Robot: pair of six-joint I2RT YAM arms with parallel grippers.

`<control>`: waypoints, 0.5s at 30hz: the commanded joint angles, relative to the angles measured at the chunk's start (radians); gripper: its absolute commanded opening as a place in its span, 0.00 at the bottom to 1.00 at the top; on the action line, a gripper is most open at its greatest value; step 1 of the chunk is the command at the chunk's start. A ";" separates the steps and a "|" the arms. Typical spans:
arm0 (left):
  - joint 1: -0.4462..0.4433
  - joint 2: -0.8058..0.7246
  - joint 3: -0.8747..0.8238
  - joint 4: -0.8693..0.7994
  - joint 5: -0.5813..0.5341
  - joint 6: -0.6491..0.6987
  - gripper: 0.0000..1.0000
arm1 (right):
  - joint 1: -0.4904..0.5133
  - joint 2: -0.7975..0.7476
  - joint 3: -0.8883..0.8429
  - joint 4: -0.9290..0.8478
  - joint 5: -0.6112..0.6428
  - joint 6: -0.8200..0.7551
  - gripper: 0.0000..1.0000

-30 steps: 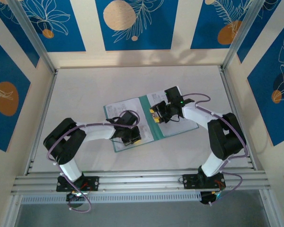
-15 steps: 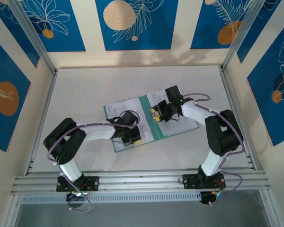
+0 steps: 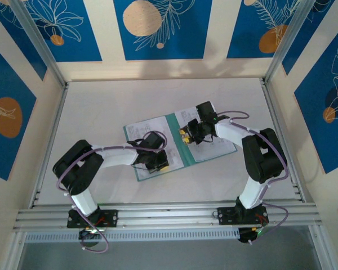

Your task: Put the files into the folder

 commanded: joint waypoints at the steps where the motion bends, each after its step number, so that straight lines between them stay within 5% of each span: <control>1: -0.013 0.047 -0.009 -0.079 -0.020 0.000 0.00 | -0.003 -0.005 0.016 -0.020 -0.011 0.003 0.29; 15: -0.013 0.042 -0.019 -0.075 -0.021 -0.001 0.00 | -0.004 -0.011 0.015 -0.021 0.000 0.010 0.22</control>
